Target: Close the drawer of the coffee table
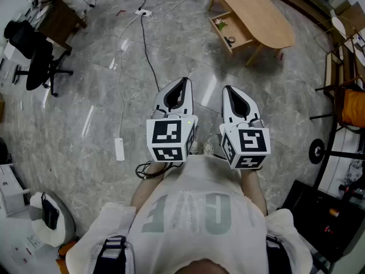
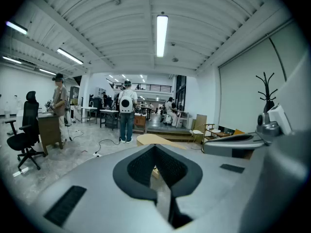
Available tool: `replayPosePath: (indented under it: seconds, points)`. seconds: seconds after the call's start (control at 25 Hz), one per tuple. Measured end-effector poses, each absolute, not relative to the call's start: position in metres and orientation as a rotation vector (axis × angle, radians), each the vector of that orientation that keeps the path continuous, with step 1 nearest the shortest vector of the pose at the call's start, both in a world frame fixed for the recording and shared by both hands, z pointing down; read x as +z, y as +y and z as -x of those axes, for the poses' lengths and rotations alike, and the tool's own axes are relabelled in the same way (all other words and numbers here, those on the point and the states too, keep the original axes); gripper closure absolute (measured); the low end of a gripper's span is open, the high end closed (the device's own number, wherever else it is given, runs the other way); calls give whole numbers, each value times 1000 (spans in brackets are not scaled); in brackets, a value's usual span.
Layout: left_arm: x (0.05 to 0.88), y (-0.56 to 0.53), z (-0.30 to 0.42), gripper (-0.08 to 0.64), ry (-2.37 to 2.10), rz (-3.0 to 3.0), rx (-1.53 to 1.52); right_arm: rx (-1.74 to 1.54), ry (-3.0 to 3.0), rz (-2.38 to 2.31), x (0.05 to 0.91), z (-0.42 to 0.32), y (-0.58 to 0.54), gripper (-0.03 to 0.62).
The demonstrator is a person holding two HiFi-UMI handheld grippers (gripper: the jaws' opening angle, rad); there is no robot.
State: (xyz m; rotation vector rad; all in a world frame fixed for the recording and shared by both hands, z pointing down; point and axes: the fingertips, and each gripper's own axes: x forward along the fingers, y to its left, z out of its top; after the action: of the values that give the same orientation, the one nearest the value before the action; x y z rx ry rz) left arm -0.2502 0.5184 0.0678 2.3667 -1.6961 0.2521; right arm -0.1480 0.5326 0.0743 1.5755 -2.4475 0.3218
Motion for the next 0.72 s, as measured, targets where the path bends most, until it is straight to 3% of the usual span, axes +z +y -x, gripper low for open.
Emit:
replayPosePath:
  seconds: [0.72]
  points:
    - [70, 510, 272, 552, -1624, -2390, 201, 378, -2452, -1642, 72, 165, 527, 586]
